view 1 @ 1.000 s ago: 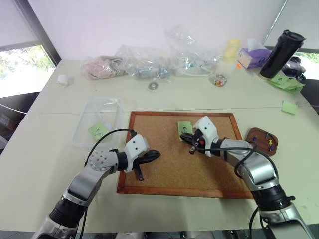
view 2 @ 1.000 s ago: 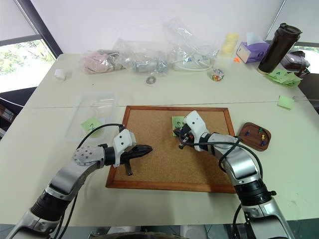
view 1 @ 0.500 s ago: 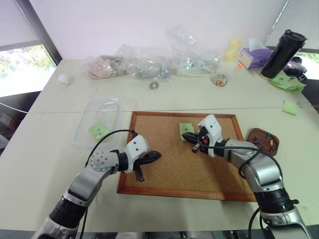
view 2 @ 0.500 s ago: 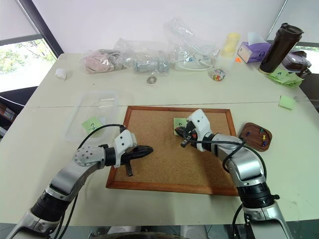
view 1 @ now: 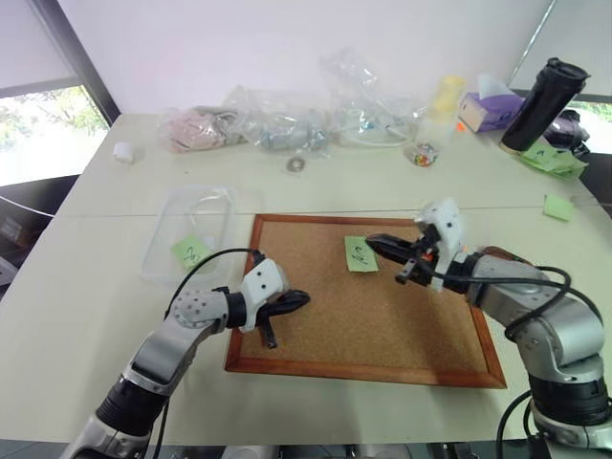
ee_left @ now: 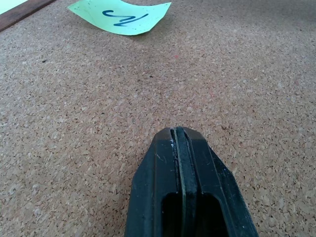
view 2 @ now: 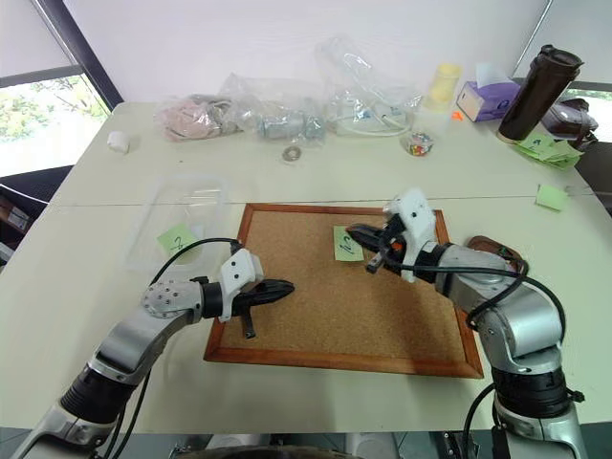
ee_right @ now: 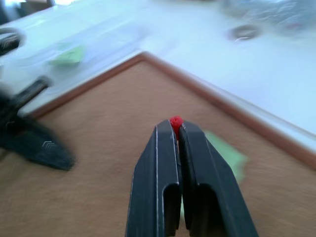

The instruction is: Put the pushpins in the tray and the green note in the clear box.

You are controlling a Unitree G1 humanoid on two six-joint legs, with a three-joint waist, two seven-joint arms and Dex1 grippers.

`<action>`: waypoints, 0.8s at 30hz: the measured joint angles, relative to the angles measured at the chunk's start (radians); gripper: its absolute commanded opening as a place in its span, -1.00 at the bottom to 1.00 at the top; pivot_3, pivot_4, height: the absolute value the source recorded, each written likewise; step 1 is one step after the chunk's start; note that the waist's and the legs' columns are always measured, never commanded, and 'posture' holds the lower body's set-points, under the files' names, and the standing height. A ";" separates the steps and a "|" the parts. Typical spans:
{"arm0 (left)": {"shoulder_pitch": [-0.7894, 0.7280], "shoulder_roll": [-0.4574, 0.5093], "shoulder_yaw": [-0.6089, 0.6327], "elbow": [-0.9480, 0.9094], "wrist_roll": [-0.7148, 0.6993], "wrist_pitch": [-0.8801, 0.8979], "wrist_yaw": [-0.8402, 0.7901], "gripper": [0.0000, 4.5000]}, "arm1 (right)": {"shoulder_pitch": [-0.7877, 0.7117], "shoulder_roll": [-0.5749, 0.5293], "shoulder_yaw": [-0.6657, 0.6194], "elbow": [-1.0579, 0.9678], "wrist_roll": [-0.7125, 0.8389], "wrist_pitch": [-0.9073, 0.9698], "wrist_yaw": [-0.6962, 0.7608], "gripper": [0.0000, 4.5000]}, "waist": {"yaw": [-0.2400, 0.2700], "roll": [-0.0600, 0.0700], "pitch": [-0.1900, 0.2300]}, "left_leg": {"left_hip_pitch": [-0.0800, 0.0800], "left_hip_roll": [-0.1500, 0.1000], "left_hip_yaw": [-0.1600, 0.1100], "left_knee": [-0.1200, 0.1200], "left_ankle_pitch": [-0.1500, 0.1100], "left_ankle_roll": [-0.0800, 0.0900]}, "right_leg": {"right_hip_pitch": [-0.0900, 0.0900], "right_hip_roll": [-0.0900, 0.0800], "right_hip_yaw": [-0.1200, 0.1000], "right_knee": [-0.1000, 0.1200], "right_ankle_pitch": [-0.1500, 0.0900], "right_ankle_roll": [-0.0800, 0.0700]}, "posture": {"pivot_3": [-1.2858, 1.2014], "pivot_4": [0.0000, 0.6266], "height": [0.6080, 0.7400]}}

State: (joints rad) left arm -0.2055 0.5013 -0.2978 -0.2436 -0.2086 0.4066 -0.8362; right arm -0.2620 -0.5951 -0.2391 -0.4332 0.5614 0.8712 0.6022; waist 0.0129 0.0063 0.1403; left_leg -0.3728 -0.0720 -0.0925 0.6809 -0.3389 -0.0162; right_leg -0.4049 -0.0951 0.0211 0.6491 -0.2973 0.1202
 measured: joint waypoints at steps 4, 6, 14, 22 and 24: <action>0.003 0.001 0.001 0.002 0.000 -0.002 -0.009 -1.00 | 0.074 -0.100 -0.148 0.144 -0.029 -0.028 -0.004 -0.99 | -0.001 0.000 0.000 | 0.000 0.000 0.000 -0.001 0.000 0.000 | 0.000 0.000 0.000 0.000 0.000 0.000 | 0.03 -0.52 1.00; 0.003 0.004 0.005 0.005 0.000 -0.002 -0.010 -1.00 | 0.106 -0.125 -0.162 0.196 -0.050 -0.054 0.003 -0.99 | -0.003 0.001 0.000 | 0.001 0.000 0.001 -0.001 0.000 0.000 | 0.000 0.000 0.000 0.000 0.000 0.000 | 0.03 -0.52 1.00; 0.001 -0.004 0.001 0.011 0.000 -0.005 -0.008 -1.00 | 0.141 -0.172 -0.179 0.416 -0.149 -0.175 -0.004 -0.99 | -0.001 0.001 0.000 | 0.001 0.001 0.002 0.000 0.000 0.000 | 0.001 0.000 0.001 0.000 0.000 0.000 | 0.03 -0.52 1.00; 0.002 -0.004 0.001 0.012 0.000 -0.007 -0.008 -1.00 | 0.164 -0.173 -0.180 0.486 -0.167 -0.233 0.020 -0.99 | -0.002 0.001 -0.001 | 0.001 0.000 0.002 0.000 0.000 0.000 | 0.001 0.000 0.001 0.000 0.000 0.000 | 0.03 -0.52 1.00; 0.002 -0.004 0.001 0.012 0.000 -0.007 -0.008 -1.00 | 0.168 -0.175 -0.180 0.487 -0.167 -0.240 0.025 -0.87 | -0.001 0.001 -0.001 | 0.001 0.000 0.002 0.000 0.000 0.000 | 0.001 0.000 0.001 0.000 0.000 0.000 | 0.03 -0.52 1.00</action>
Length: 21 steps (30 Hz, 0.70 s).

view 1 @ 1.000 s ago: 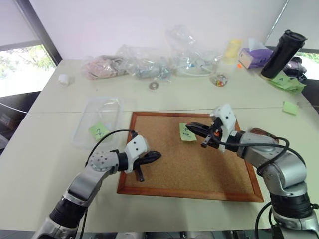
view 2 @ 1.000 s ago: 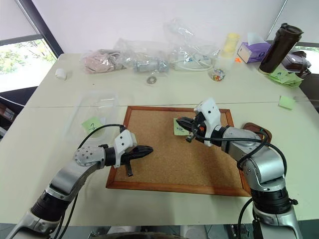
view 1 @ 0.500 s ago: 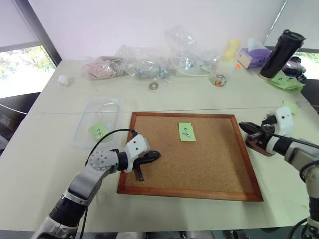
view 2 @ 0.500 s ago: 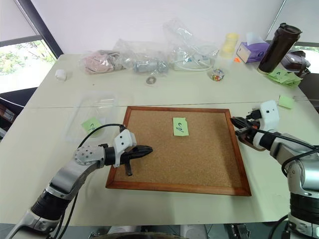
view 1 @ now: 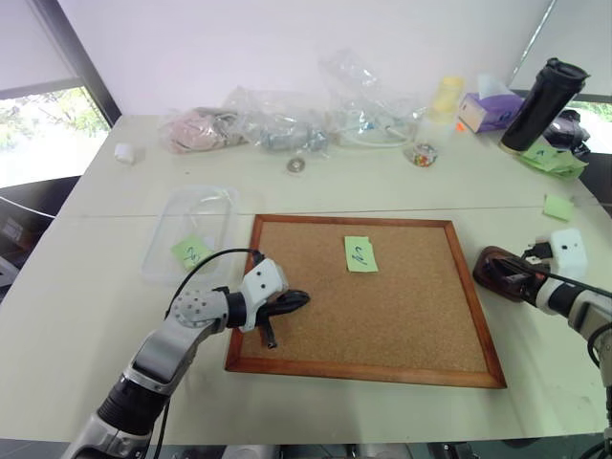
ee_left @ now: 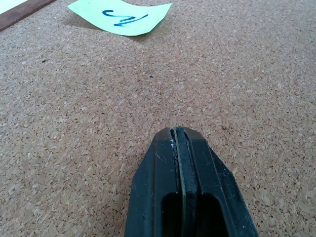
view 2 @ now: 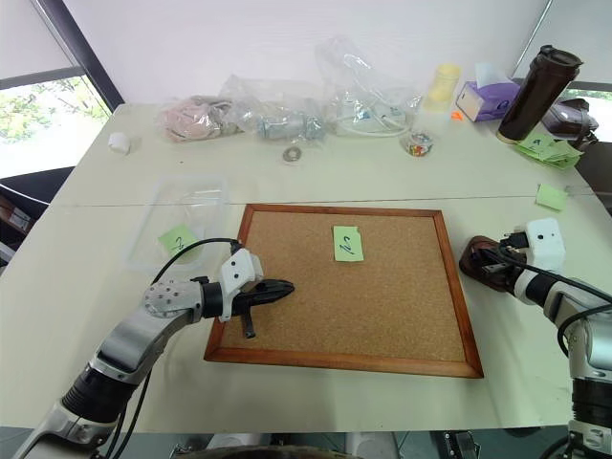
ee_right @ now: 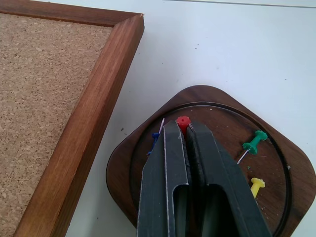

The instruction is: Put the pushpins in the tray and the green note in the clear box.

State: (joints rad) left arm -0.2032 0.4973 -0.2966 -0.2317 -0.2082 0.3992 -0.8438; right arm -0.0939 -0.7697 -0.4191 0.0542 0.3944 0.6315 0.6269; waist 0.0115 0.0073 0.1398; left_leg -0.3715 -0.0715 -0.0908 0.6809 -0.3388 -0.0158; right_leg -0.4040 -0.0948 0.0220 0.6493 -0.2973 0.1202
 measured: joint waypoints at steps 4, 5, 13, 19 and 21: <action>0.000 0.000 0.000 0.002 0.000 -0.003 0.000 -1.00 | 0.011 -0.013 -0.009 0.000 0.001 -0.003 0.011 -0.13 | 0.000 0.000 0.000 | 0.000 0.000 0.000 0.000 0.000 0.000 | 0.000 0.000 0.000 0.000 0.000 0.000 | 0.03 -0.52 1.00; 0.000 0.000 0.000 0.003 0.000 -0.005 -0.001 -1.00 | 0.014 -0.017 -0.016 0.000 0.003 -0.001 0.016 0.13 | 0.000 0.000 0.000 | 0.000 0.000 0.000 0.000 0.000 0.000 | 0.000 0.000 0.000 0.000 0.000 0.000 | 0.03 -0.52 1.00; -0.001 0.001 -0.001 0.014 0.000 -0.021 -0.008 -1.00 | 0.039 -0.036 -0.057 -0.055 0.028 0.024 0.047 0.98 | 0.000 0.000 0.000 | 0.000 0.000 0.000 0.000 0.000 0.000 | 0.000 0.000 0.000 0.000 0.000 0.000 | 0.03 -0.52 1.00; -0.008 0.003 0.000 0.023 0.000 -0.023 -0.017 -1.00 | 0.012 -0.055 0.043 -0.283 0.121 0.114 0.127 0.98 | 0.000 0.001 0.000 | 0.000 0.000 0.000 0.000 0.000 0.000 | 0.000 0.000 0.000 0.000 0.000 0.000 | 0.03 -0.52 1.00; -0.014 0.001 -0.002 0.028 0.000 -0.026 -0.020 -1.00 | -0.010 -0.056 0.146 -0.351 0.128 0.123 0.160 0.98 | 0.002 0.000 0.000 | 0.000 0.000 -0.001 0.001 0.000 0.000 | 0.001 0.000 0.000 0.000 0.000 0.000 | 0.03 -0.52 1.00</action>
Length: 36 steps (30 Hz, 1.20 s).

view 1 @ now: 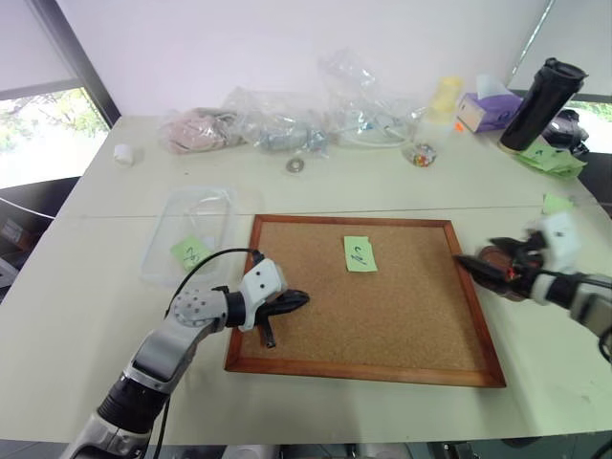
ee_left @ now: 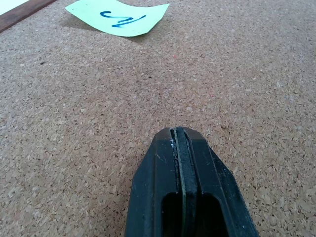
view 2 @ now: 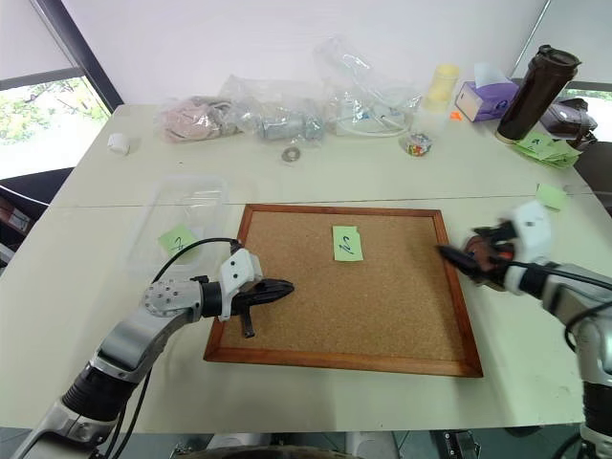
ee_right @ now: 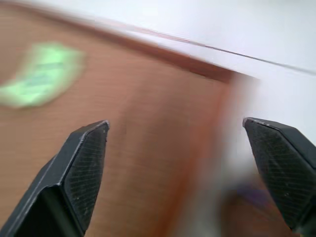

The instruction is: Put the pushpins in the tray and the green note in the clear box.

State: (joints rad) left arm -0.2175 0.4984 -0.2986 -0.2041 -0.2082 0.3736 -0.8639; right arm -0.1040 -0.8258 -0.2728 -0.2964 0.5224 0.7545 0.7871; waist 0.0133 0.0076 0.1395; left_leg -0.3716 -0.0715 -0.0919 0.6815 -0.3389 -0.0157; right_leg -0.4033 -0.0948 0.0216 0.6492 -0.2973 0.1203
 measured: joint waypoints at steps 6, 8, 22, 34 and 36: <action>0.000 0.001 0.000 0.003 0.000 -0.006 -0.004 -1.00 | -0.088 0.033 0.216 0.028 -0.071 -0.053 0.032 0.98 | -0.001 -0.001 0.000 | 0.000 0.000 0.000 0.000 0.000 0.000 | 0.000 0.000 0.000 0.000 0.000 0.000 | 0.03 -0.52 1.00; 0.002 0.001 0.000 0.001 0.000 -0.006 -0.004 -1.00 | -0.118 0.044 0.264 0.041 -0.095 -0.077 0.041 0.98 | -0.002 -0.001 0.000 | 0.000 0.000 0.000 0.000 0.000 0.000 | -0.001 0.000 0.000 0.000 0.000 0.000 | 0.03 -0.52 1.00; 0.014 0.005 0.009 -0.031 0.000 0.026 0.020 -1.00 | -0.293 0.171 0.441 0.284 -0.292 -0.274 0.046 0.98 | -0.005 -0.002 0.000 | 0.000 0.000 0.000 0.000 0.000 0.000 | -0.001 0.000 -0.001 0.000 0.000 0.000 | 0.03 -0.52 1.00; 0.017 0.011 0.012 -0.040 0.001 0.043 0.022 -1.00 | -0.347 0.261 0.438 0.383 -0.324 -0.306 0.038 0.98 | -0.013 -0.003 -0.001 | 0.001 0.000 0.000 0.000 0.000 -0.001 | 0.000 0.000 -0.001 0.001 0.000 0.000 | 0.03 -0.52 1.00; 0.017 0.011 0.012 -0.044 0.001 0.049 0.023 -1.00 | -0.349 0.262 0.438 0.383 -0.326 -0.303 0.035 0.76 | -0.015 -0.003 -0.001 | 0.001 0.000 0.000 0.000 0.000 -0.001 | 0.000 0.000 -0.001 0.001 0.000 0.000 | 0.03 -0.52 1.00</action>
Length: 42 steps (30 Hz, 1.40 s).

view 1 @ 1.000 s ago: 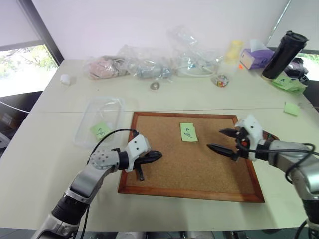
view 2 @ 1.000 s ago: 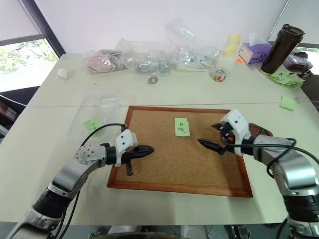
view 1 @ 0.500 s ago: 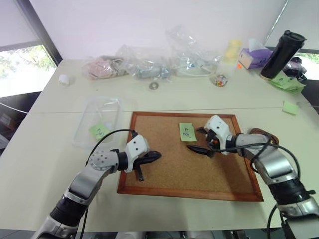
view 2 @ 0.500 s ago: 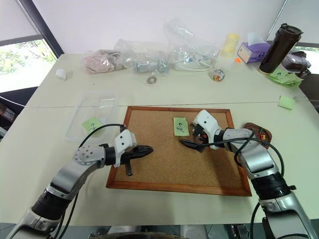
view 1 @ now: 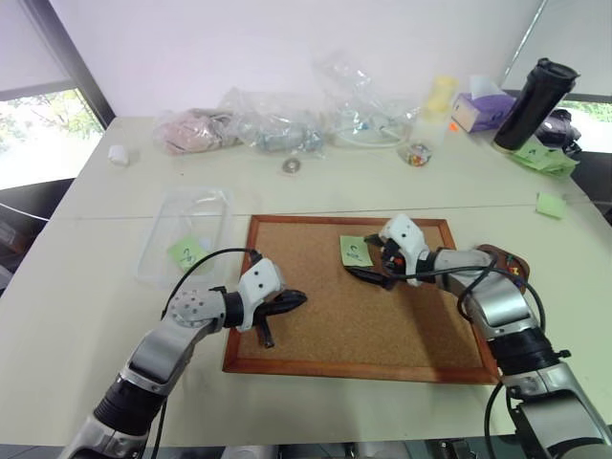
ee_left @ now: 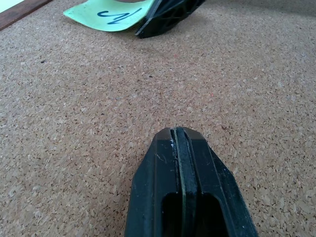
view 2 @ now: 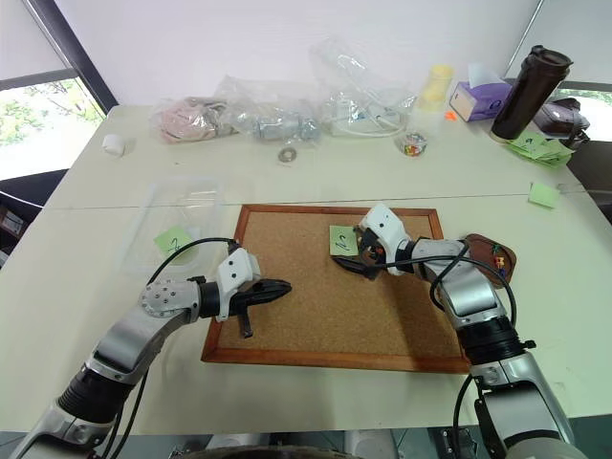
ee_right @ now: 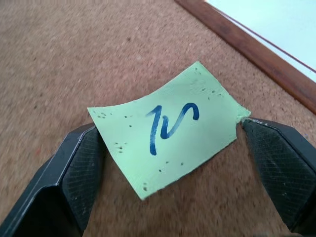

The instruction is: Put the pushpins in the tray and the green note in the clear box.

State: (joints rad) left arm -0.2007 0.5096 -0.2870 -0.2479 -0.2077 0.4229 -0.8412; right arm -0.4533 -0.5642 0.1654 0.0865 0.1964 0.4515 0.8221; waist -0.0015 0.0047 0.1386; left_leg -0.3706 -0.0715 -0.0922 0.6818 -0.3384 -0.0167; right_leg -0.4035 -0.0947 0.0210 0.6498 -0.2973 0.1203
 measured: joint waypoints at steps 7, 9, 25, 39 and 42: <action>0.001 0.000 0.000 -0.005 0.000 0.005 0.004 -1.00 | 0.000 0.005 0.001 -0.001 -0.009 -0.005 -0.006 -0.56 | -0.002 0.000 0.000 | 0.000 0.000 0.000 0.000 0.000 0.000 | 0.000 0.000 0.000 0.000 0.000 0.000 | 0.03 -0.52 1.00; 0.001 0.000 0.000 -0.005 0.000 0.005 0.006 -1.00 | 0.001 0.006 0.002 -0.004 -0.011 -0.006 -0.007 -0.98 | -0.001 0.000 0.000 | 0.000 0.000 0.000 0.000 0.000 0.000 | 0.000 0.000 0.000 0.000 0.000 0.000 | 0.03 -0.52 1.00; 0.003 -0.001 0.002 -0.007 0.000 0.009 0.004 -1.00 | 0.007 0.032 0.019 -0.045 -0.056 0.000 -0.028 -0.98 | -0.006 0.000 0.000 | 0.000 0.000 -0.001 0.000 0.000 0.000 | 0.000 0.000 0.000 0.000 0.000 0.000 | 0.03 -0.52 1.00; 0.003 -0.002 0.001 -0.007 0.000 0.009 0.003 -1.00 | 0.010 -0.003 0.055 -0.085 -0.165 -0.060 -0.035 -0.03 | -0.005 0.000 0.000 | -0.001 0.000 -0.001 0.000 0.000 0.000 | 0.000 0.000 -0.001 0.000 0.000 0.000 | 0.03 -0.52 1.00; 0.003 -0.002 0.002 -0.006 0.001 0.009 0.001 -1.00 | 0.011 -0.003 0.054 -0.089 -0.174 -0.059 -0.033 -0.03 | -0.006 0.000 0.000 | -0.001 0.000 -0.001 0.000 0.000 0.000 | 0.000 0.000 -0.001 0.000 0.000 0.000 | 0.03 -0.52 1.00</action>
State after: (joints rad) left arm -0.1974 0.5080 -0.2846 -0.2542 -0.2071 0.4316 -0.8401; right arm -0.4427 -0.5676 0.2195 -0.0027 0.0229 0.3924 0.7887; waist -0.0077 0.0047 0.1386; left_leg -0.3711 -0.0719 -0.0936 0.6816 -0.3384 -0.0167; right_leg -0.4035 -0.0949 0.0202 0.6497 -0.2973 0.1203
